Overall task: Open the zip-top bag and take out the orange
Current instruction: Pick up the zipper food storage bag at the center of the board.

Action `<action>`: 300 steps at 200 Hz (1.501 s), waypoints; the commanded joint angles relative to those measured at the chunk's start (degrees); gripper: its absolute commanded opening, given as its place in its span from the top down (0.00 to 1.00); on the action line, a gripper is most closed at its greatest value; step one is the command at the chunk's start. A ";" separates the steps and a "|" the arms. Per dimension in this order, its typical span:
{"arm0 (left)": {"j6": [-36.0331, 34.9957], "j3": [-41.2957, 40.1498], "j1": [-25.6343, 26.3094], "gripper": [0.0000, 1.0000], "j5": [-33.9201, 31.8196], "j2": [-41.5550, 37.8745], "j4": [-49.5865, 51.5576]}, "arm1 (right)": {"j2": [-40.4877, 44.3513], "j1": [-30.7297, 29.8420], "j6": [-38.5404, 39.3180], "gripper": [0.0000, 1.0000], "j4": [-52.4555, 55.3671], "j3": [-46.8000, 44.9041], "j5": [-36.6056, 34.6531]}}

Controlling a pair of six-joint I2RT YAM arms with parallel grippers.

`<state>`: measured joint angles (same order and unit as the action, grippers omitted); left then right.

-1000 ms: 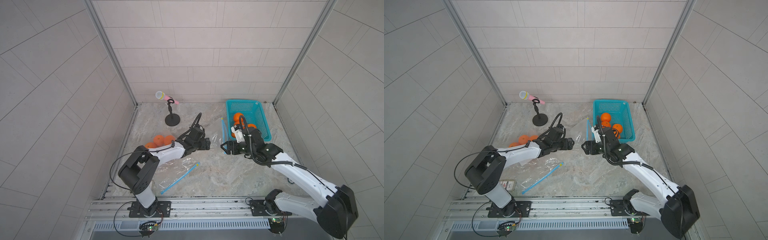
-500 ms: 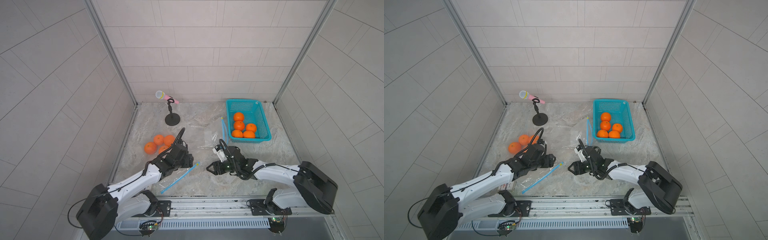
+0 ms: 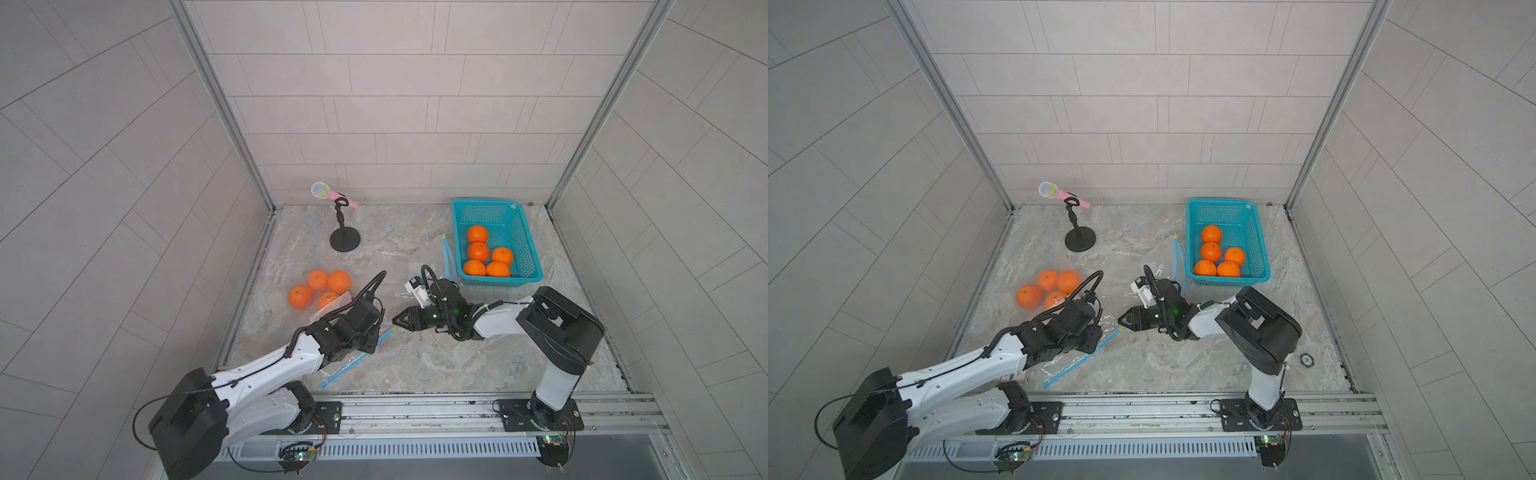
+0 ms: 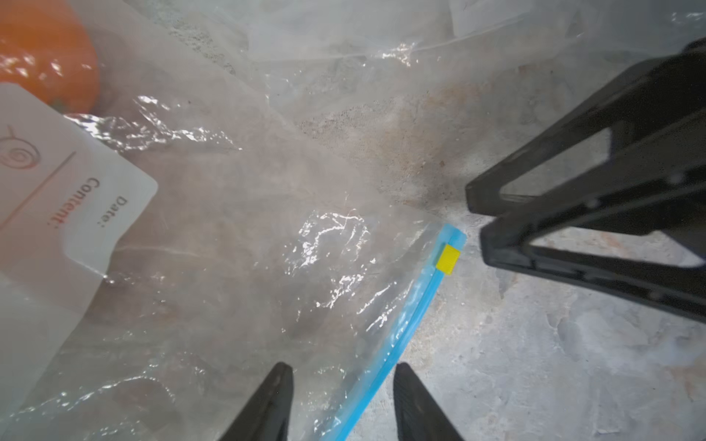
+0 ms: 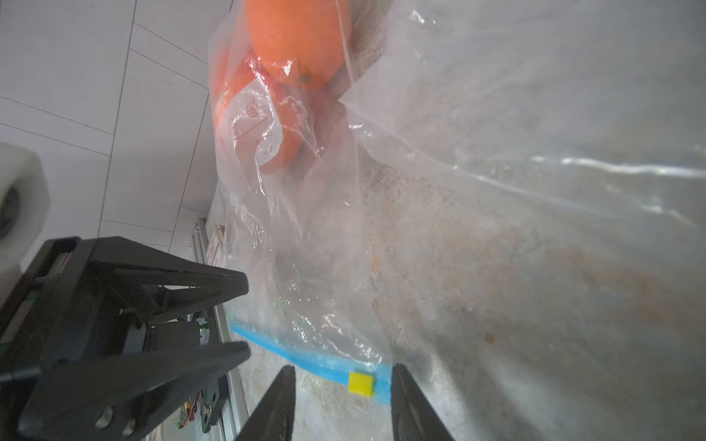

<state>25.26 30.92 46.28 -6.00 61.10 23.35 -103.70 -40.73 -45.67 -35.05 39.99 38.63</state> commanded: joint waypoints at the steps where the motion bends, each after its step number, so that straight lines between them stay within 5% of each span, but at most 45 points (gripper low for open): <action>1: -1.77 1.08 3.77 0.27 -8.82 -1.39 1.68 | -2.82 1.40 -2.62 0.59 -7.09 -1.31 4.13; 41: 6.07 -2.76 5.27 0.19 -5.19 -1.47 -9.44 | -2.15 1.23 -2.49 0.59 -7.54 -2.39 6.69; 64: 7.41 -1.83 8.25 0.19 -13.28 -0.70 -7.98 | -4.20 1.52 -3.07 0.61 -8.52 -1.54 7.66; 86: 13.04 -6.46 8.27 0.18 -10.85 -5.76 -15.35 | -6.92 1.53 -7.66 0.65 -16.99 -2.34 10.42; 114: 19.49 -10.43 8.14 0.00 -10.36 -11.71 -21.59 | -3.72 1.11 -5.41 0.63 -13.37 -3.83 7.50; 148: 16.76 -7.88 7.51 0.00 -11.67 -11.78 -16.70 | -1.43 0.47 -2.47 0.61 -7.07 -3.80 2.37; 202: 32.03 -18.19 7.01 0.00 -2.54 -12.75 -33.96 | -6.95 0.45 -9.12 0.68 -21.11 -7.21 2.41; 232: 35.90 -19.02 6.98 0.00 -3.32 -13.95 -34.33 | -6.17 0.60 -7.55 0.67 -20.19 -7.44 1.16; 257: 39.02 -19.31 6.80 0.00 -7.13 -13.74 -30.66 | -11.77 1.08 -12.23 0.68 -29.45 -6.90 2.65; 300: 37.67 -19.05 5.13 0.00 -7.78 -7.69 -33.21 | -13.21 0.83 -13.58 0.74 -32.26 -7.10 2.92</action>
<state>61.82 11.86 52.90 -12.32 50.09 -7.94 -115.68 -39.79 -57.65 -66.24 33.91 42.26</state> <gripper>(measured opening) 0.999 0.279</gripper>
